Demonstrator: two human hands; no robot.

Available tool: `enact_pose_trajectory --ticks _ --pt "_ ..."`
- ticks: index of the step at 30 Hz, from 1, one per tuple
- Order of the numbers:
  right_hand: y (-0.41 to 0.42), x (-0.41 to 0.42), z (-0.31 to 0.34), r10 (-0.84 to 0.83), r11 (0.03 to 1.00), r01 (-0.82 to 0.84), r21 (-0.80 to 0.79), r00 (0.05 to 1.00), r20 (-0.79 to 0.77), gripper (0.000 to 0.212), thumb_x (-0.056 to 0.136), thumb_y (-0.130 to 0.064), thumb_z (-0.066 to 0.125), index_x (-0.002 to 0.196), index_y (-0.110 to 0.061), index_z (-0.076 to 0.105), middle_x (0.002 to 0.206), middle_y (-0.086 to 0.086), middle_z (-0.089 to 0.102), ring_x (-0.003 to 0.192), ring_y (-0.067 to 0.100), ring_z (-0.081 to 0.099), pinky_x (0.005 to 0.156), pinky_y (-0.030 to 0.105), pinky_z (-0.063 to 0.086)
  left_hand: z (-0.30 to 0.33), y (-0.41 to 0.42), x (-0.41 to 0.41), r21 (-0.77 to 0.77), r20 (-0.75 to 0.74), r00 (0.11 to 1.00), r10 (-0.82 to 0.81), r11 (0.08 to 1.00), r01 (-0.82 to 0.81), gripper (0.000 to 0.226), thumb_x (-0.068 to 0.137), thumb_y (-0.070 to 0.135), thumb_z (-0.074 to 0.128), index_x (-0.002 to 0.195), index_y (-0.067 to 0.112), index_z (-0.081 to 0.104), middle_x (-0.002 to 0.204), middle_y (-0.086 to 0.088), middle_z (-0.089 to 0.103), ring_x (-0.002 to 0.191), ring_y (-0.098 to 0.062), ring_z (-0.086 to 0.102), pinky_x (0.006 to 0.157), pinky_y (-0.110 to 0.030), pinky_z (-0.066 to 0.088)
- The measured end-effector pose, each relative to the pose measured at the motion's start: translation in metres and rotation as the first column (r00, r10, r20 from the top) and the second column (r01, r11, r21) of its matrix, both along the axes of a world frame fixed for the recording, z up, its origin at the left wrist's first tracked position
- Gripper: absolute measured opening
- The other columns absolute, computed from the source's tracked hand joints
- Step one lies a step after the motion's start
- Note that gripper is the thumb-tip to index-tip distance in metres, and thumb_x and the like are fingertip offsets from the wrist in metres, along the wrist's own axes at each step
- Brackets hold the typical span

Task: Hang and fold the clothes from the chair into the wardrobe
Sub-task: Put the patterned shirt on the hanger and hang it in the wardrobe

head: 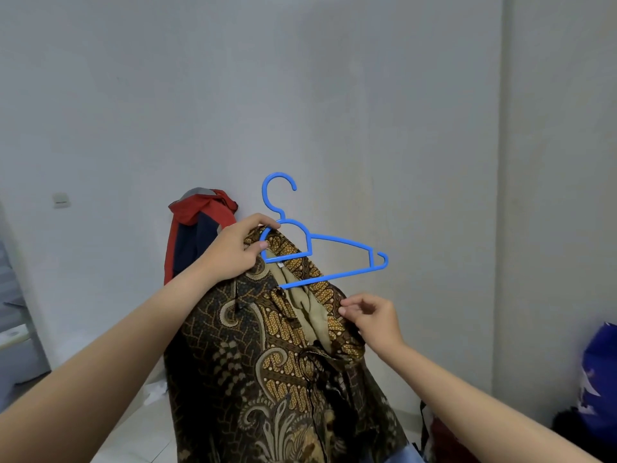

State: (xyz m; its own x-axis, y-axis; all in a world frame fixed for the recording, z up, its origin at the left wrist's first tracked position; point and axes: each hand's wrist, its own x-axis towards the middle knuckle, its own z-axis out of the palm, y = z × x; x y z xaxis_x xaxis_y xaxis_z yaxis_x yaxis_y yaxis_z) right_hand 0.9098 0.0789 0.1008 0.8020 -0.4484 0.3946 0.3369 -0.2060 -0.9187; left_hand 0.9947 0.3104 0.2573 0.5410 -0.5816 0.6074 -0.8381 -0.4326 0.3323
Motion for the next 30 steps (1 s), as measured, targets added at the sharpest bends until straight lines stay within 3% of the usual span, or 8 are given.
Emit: enact_pose_trajectory --ticks 4,7,11,14,19,25,28,30 --pt "-0.021 -0.004 0.017 0.033 0.99 -0.035 0.134 0.999 0.021 0.021 0.076 0.004 0.074 0.074 -0.017 0.074 0.07 -0.005 0.072 0.068 0.005 0.064 0.071 0.015 0.052 0.0 0.012 0.004 -0.021 -0.059 0.997 -0.048 0.999 0.047 0.035 0.09 0.003 0.057 0.11 0.032 0.059 0.12 0.024 0.056 0.115 0.002 0.051 0.104 -0.03 0.037" --pt "-0.038 -0.006 0.031 0.098 0.98 -0.099 0.175 0.995 0.014 0.029 0.077 0.009 0.07 0.071 -0.019 0.076 0.071 -0.004 0.073 0.067 0.006 0.066 0.069 0.015 0.054 0.003 0.018 0.008 -0.065 -0.129 0.984 -0.123 0.991 0.115 0.039 0.09 -0.003 0.056 0.106 0.032 0.061 0.125 0.017 0.056 0.128 -0.004 0.045 0.113 -0.032 0.031" --pt "-0.053 -0.013 0.05 0.197 0.953 -0.2 0.23 0.98 0.036 0.032 0.079 0.016 0.062 0.07 -0.012 0.075 0.067 0.003 0.072 0.059 0.01 0.065 0.059 0.018 0.055 0.012 0.023 0.006 -0.098 -0.178 0.963 -0.204 0.977 0.189 0.045 0.089 -0.007 0.054 0.099 0.036 0.06 0.123 0.017 0.056 0.129 -0.006 0.045 0.107 -0.024 0.036" --pt "-0.06 -0.019 0.062 0.239 0.938 -0.241 0.248 0.97 0.035 0.038 0.08 0.018 0.059 0.065 -0.012 0.076 0.065 0.003 0.072 0.057 0.009 0.066 0.058 0.017 0.054 0.018 0.024 0.006 -0.083 -0.201 0.952 -0.229 0.973 0.216 0.052 0.089 -0.009 0.052 0.095 0.042 0.057 0.12 0.013 0.056 0.124 -0.002 0.049 0.099 -0.017 0.04" --pt "-0.067 -0.025 0.072 0.134 0.956 -0.153 0.251 0.987 0.089 0.026 0.076 0.016 0.065 0.085 -0.009 0.063 0.063 0.001 0.07 0.057 0.011 0.066 0.061 0.025 0.053 0.02 0.027 0.015 0.036 -0.196 0.972 -0.129 0.99 0.139 0.038 0.088 0.01 0.054 0.111 0.039 0.042 0.099 -0.017 0.064 0.08 -0.039 0.056 0.09 -0.061 0.042" --pt "-0.066 -0.028 0.072 -0.064 0.987 0.03 0.16 0.975 0.212 0.04 0.074 0.013 0.071 0.103 -0.012 0.06 0.062 -0.001 0.07 0.061 0.008 0.067 0.061 0.019 0.053 0.019 0.02 0.016 0.045 -0.165 0.98 -0.112 0.992 0.121 0.047 0.089 0.007 0.053 0.114 0.045 0.04 0.109 -0.023 0.061 0.085 -0.026 0.049 0.089 -0.057 0.043" --pt "-0.065 -0.028 0.074 -0.118 0.993 0.107 0.057 0.958 0.26 0.038 0.074 0.013 0.071 0.104 -0.01 0.065 0.073 0.004 0.069 0.064 0.007 0.066 0.06 0.017 0.054 0.019 0.02 0.019 0.05 -0.156 0.984 -0.088 0.994 0.097 0.047 0.09 0.005 0.054 0.112 0.044 0.04 0.103 -0.015 0.066 0.079 -0.043 0.056 0.087 -0.06 0.044" --pt "-0.066 -0.028 0.075 -0.149 0.984 0.169 -0.054 0.954 0.262 0.037 0.075 0.01 0.073 0.104 -0.013 0.068 0.079 0.006 0.068 0.064 0.003 0.064 0.061 0.015 0.053 0.018 0.02 0.02 0.049 -0.14 0.987 -0.082 0.995 0.089 0.048 0.09 0.003 0.054 0.108 0.046 0.04 0.098 -0.011 0.068 0.071 -0.041 0.053 0.079 -0.054 0.047"
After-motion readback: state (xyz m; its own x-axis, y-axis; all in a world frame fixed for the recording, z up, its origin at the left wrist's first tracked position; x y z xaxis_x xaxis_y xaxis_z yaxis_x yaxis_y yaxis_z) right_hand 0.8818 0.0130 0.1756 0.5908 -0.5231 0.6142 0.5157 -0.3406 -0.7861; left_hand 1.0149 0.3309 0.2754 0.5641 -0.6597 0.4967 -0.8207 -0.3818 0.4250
